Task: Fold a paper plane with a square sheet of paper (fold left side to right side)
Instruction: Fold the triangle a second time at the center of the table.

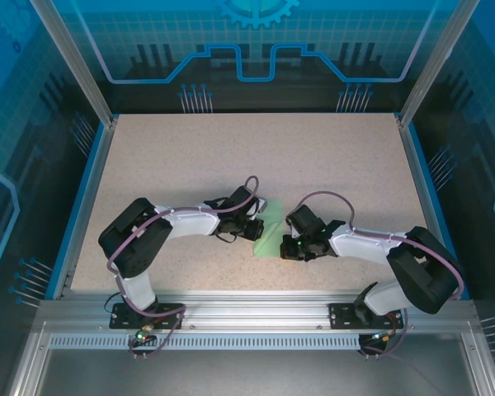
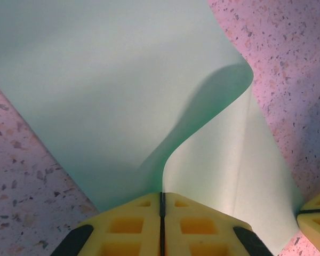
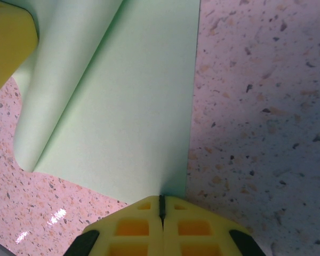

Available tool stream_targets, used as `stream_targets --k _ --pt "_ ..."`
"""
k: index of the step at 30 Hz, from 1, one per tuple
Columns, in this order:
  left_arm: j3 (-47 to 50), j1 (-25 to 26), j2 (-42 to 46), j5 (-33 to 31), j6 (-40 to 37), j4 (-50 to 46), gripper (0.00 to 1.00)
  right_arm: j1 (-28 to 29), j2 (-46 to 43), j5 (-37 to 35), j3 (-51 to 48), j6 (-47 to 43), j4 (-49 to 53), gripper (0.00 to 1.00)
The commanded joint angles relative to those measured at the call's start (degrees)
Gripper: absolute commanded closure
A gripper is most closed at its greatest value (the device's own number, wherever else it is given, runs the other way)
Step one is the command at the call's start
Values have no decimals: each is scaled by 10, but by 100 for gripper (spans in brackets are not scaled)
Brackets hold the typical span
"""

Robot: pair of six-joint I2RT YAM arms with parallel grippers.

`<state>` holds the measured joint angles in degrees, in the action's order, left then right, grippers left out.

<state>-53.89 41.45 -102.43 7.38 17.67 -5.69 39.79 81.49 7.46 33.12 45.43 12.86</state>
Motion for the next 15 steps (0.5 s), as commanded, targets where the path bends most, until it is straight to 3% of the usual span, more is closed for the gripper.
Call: stream_targets --k 1,15 --pt "-9 -4 -1 14 -17 -4 90 9 17 -17 -3 -6 41 96" --pt "-19 -4 -16 12 -23 -9 90 9 22 -15 -2 -8 42 96"
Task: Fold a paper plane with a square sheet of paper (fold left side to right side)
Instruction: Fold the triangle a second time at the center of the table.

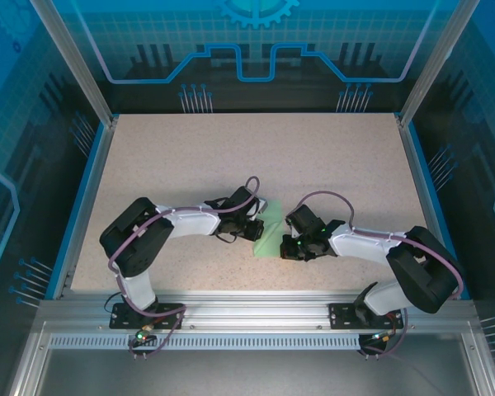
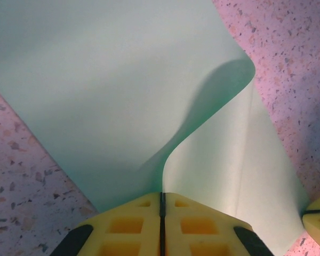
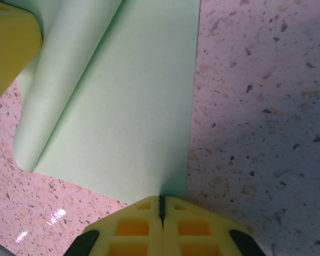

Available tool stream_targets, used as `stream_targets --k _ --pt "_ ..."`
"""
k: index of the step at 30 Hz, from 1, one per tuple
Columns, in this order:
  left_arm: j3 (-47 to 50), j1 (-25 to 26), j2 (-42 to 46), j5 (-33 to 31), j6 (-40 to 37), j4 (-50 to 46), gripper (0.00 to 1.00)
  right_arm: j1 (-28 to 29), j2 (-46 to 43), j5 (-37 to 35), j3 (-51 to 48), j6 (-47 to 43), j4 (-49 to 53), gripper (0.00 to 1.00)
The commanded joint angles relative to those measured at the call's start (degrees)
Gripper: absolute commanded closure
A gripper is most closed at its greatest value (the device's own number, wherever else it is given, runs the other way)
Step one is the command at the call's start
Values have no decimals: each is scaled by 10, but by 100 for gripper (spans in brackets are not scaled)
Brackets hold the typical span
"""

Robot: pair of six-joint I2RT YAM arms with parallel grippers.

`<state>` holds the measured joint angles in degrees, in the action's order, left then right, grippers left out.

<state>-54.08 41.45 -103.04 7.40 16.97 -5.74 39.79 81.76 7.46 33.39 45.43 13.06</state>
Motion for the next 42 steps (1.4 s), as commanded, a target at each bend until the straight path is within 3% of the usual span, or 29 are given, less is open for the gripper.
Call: stream_targets --k 1,18,26,34,42 --pt "-18 -4 -11 11 -17 -8 90 9 20 -15 -5 -9 40 96" --pt "-11 -4 -15 17 -22 -20 89 8 13 -10 -3 -11 37 96" --pt "-2 -3 -20 17 -23 -29 89 -8 -19 33 5 -18 8 95" --pt "3 -2 -24 18 -23 -29 90 -66 -76 99 -33 19 -98 95" --pt "1 -1 -25 21 -25 -29 90 -85 -1 121 4 48 -192 98"
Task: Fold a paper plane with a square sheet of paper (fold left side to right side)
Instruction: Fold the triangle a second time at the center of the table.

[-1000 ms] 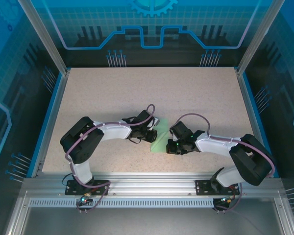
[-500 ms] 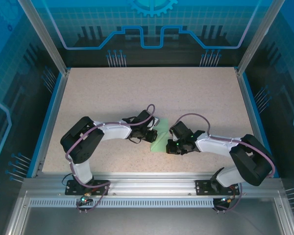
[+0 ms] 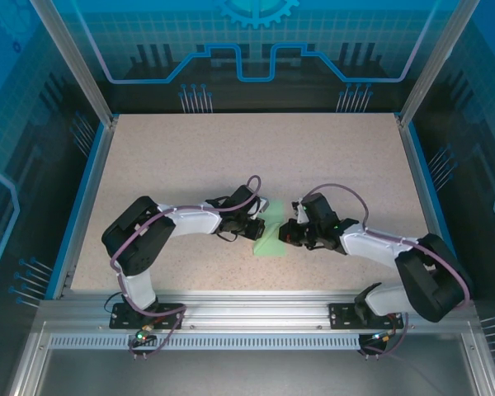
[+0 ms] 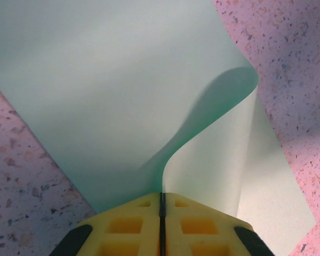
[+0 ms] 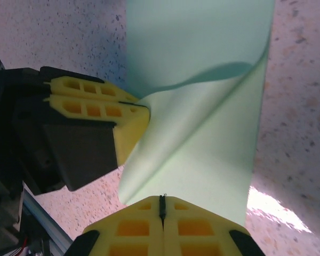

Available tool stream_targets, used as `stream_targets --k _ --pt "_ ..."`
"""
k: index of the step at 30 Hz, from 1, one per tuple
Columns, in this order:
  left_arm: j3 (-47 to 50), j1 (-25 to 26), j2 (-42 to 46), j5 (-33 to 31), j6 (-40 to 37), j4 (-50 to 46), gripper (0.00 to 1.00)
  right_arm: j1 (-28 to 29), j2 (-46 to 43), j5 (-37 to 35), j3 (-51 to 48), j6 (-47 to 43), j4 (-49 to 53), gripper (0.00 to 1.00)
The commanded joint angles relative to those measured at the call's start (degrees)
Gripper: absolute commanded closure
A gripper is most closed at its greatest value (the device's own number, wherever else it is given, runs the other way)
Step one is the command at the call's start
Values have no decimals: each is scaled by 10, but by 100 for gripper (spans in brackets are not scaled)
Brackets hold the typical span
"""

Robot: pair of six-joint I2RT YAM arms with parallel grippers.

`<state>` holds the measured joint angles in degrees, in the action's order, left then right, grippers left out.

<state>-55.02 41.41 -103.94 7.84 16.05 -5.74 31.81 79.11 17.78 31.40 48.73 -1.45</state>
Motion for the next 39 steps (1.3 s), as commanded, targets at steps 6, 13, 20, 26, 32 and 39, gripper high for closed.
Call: stream_targets --k 6,13,20,26,32,39 --pt "8 0 -20 16 -16 -31 90 -7 88 19 63 15 -61 98" --pt "1 2 -25 17 -18 -36 90 -6 135 17 87 11 -60 98" --pt "-3 3 -28 17 -20 -39 90 -4 170 29 103 -2 -53 98" --pt "-6 4 -31 17 -22 -43 90 -4 179 20 103 -16 -31 98" --pt "-10 5 -33 17 -23 -45 90 -3 187 10 101 -27 -10 98" --pt "-12 5 -37 18 -22 -47 90 -3 182 -6 93 -35 7 98"
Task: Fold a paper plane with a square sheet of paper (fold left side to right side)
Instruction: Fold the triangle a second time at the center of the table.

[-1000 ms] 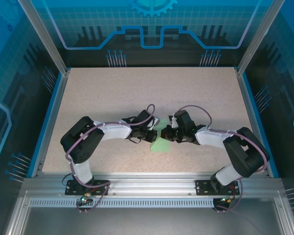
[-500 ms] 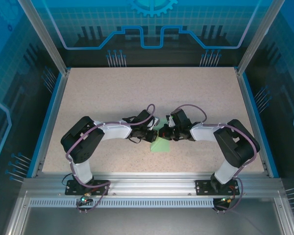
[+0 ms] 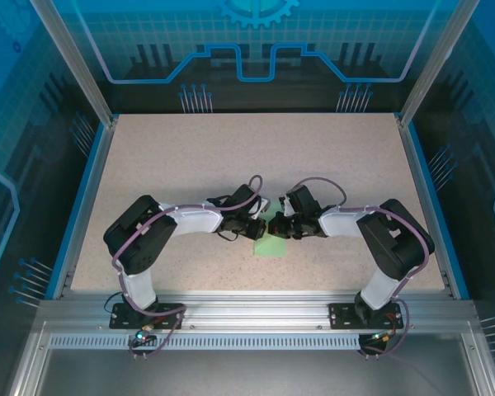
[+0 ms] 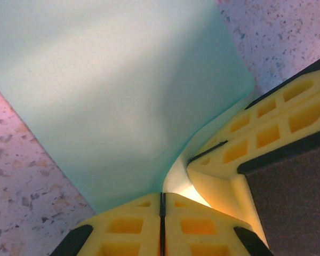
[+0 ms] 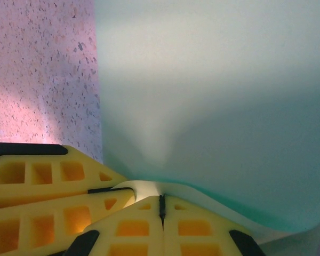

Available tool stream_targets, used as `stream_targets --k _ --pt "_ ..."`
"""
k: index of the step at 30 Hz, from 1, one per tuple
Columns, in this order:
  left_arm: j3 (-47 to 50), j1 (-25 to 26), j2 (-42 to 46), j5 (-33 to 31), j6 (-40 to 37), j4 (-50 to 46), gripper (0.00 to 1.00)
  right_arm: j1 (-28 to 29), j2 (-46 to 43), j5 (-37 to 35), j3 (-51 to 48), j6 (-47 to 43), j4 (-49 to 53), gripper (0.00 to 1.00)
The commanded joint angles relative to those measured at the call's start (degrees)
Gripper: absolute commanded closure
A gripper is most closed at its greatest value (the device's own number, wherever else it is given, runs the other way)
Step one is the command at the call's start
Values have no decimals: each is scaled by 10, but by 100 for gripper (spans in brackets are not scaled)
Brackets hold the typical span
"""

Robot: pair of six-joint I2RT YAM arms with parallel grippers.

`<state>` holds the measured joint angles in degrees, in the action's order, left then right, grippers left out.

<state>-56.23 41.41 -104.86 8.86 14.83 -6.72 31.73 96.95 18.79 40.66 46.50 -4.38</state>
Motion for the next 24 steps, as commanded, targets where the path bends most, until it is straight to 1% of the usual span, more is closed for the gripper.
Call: stream_targets --k 1,4,7,10,12,14,17,19,21,24 --pt "0 4 -27 7 -10 -38 89 -2 6 -17 -1 -13 37 98" --pt "3 4 -18 1 -8 -39 88 -2 12 -19 -6 -12 36 98" --pt "6 3 2 -8 0 -41 83 -2 18 -20 -13 -9 32 98" --pt "6 -1 26 -16 18 -48 80 -2 18 -23 -22 -6 30 98" --pt "7 -6 45 -22 26 -53 75 -2 16 -25 -26 -5 29 98" --pt "11 -13 66 -30 35 -62 68 -3 13 -27 -29 -5 29 98" --pt "26 -24 101 -26 44 -70 62 -3 12 -26 -30 -6 30 98" --pt "38 -30 125 -14 52 -70 60 -3 12 -25 -29 -6 29 98" --pt "50 -31 145 12 57 -66 61 -3 13 -23 -27 -6 29 98" --pt "69 -31 158 83 72 -48 62 -2 13 -21 -25 -6 29 98"
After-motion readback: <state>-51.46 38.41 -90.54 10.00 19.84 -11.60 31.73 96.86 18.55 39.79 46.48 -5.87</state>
